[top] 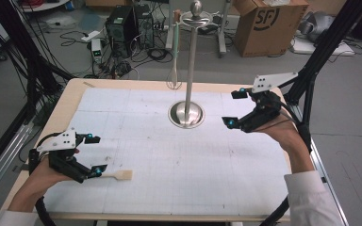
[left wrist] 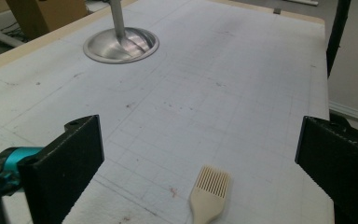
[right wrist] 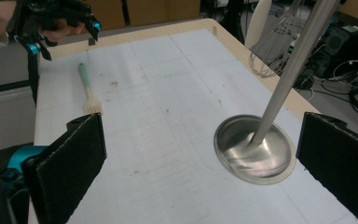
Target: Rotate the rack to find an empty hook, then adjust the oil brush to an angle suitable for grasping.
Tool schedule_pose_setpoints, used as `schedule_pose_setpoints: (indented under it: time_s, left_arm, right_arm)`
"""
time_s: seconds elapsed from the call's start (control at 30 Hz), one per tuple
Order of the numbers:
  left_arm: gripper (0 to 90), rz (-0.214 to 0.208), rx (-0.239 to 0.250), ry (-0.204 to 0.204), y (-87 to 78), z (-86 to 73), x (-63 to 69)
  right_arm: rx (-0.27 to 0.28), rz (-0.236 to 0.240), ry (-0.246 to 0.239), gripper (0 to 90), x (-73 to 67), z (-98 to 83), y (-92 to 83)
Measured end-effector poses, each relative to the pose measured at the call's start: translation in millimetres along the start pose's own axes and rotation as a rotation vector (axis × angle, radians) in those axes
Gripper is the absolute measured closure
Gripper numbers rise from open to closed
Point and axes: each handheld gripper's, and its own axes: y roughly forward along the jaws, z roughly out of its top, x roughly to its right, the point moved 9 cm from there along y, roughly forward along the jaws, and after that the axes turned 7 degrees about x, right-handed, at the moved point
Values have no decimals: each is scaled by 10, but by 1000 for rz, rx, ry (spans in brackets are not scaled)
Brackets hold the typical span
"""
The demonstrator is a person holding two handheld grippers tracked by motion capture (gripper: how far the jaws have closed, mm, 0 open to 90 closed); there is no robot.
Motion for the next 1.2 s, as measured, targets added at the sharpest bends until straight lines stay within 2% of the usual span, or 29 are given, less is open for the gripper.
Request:
schedule_pose_setpoints:
  time_s: [0.1, 0.23, 0.37, 0.57, 0.87, 0.93, 1.07, 1.13, 1.2]
  left_arm:
    - [17, 0, 6, 9, 2, 37, 23]
    - [17, 7, 10, 16, 14, 54, 36]
    - [17, 17, 14, 19, 3, 58, 30]
    - [16, 34, 19, 16, -2, 57, -7]
    - [17, 33, 22, 15, -22, 59, -8]
    - [17, 34, 21, 15, -26, 65, -4]
    - [17, 39, 14, 33, -40, 114, -15]
    - [17, 16, 20, 33, -43, 139, 1]
    - [17, 20, 6, 46, -49, 142, -1]
  right_arm:
    - [5, -25, -7, 4, -51, -112, -9]
    - [13, -36, -10, 4, -118, -280, 20]
    - [6, -46, 4, 4, -181, -407, 31]
    - [2, -58, 65, 4, -206, -575, 17]
    - [42, -71, 81, 4, -312, -845, 3]
    - [50, -81, 82, 4, -331, -894, -15]
    - [71, -70, 99, 4, -377, -954, -41]
    - [71, -71, 104, 4, -373, -966, -46]
    - [69, -74, 109, 4, -367, -987, -49]
